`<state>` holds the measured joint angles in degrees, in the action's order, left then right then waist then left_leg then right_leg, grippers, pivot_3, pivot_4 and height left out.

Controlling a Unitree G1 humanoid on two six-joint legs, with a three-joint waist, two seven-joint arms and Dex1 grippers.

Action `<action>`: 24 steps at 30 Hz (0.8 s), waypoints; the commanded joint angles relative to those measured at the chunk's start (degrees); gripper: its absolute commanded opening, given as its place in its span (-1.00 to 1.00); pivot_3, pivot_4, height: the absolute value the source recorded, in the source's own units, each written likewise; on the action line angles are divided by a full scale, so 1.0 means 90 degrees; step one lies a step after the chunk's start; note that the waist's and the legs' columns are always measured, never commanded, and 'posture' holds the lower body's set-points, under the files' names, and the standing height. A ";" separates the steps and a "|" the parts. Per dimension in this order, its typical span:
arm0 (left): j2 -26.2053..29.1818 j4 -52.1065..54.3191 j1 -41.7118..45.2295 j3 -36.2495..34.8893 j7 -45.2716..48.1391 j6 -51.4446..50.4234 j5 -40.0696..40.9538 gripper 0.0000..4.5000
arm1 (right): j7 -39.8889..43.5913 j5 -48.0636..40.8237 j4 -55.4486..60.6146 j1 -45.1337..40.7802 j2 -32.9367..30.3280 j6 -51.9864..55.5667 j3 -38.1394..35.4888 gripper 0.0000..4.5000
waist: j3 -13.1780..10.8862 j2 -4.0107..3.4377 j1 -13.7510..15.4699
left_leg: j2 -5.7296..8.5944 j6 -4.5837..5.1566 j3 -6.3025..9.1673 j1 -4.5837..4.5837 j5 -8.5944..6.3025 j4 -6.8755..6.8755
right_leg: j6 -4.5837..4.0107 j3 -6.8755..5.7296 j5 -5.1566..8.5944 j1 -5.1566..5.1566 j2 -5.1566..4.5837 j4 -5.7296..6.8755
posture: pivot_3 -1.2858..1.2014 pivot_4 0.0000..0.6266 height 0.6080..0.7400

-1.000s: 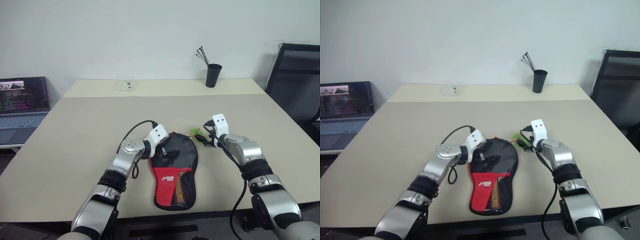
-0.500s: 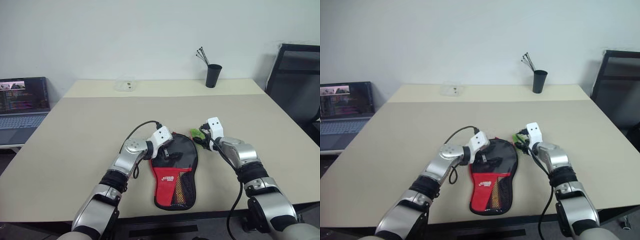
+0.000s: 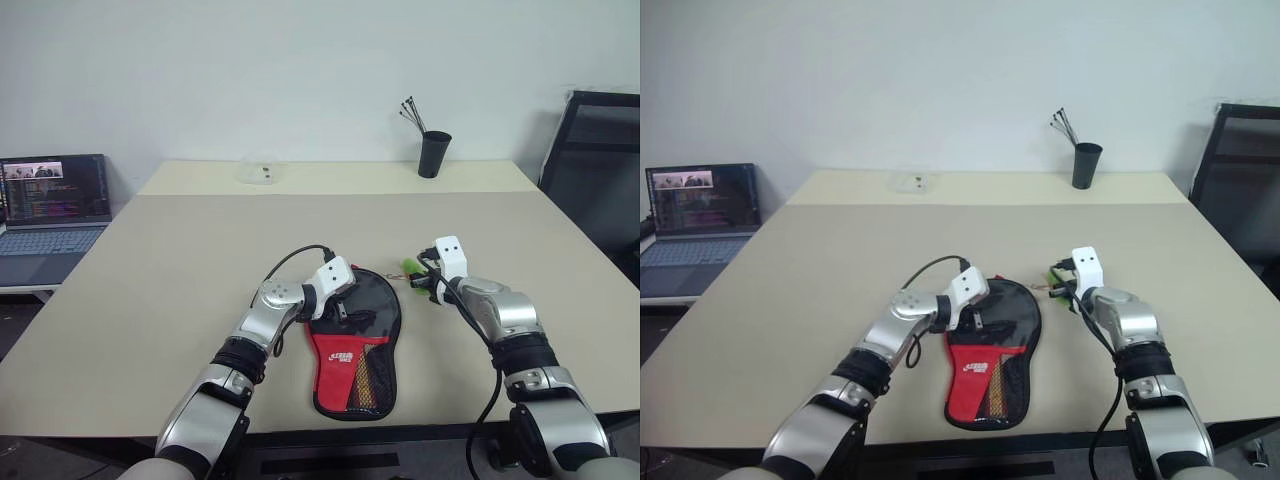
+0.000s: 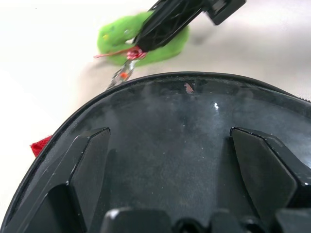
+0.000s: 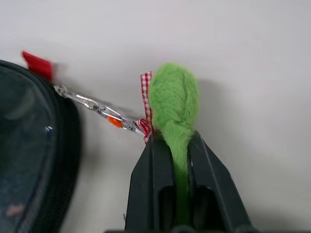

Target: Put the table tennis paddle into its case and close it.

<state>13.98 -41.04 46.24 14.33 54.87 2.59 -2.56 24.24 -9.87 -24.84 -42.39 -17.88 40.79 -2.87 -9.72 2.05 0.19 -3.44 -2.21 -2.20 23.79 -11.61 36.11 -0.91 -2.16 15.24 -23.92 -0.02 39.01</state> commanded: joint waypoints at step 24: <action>-0.0403 -0.0970 0.0223 0.0260 0.0413 -0.0046 -0.0148 0.92 | 0.0854 -0.2207 0.6751 0.3155 -0.1746 0.3813 0.0334 -0.98 | 0.0008 -0.0009 0.0023 | 0.0009 0.0002 0.0030 -0.0018 -0.0002 0.0002 | 0.0005 -0.0025 0.0004 0.0040 0.0000 -0.0024 | 0.03 -0.52 1.00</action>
<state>10.85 -47.59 49.20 14.42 59.01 2.31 -1.31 31.07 -27.82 32.43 -14.36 -32.70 73.88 0.07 -9.65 1.97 0.40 -3.35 -2.19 -1.93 23.62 -11.62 36.13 -0.87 -2.38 15.27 -23.54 -0.03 38.79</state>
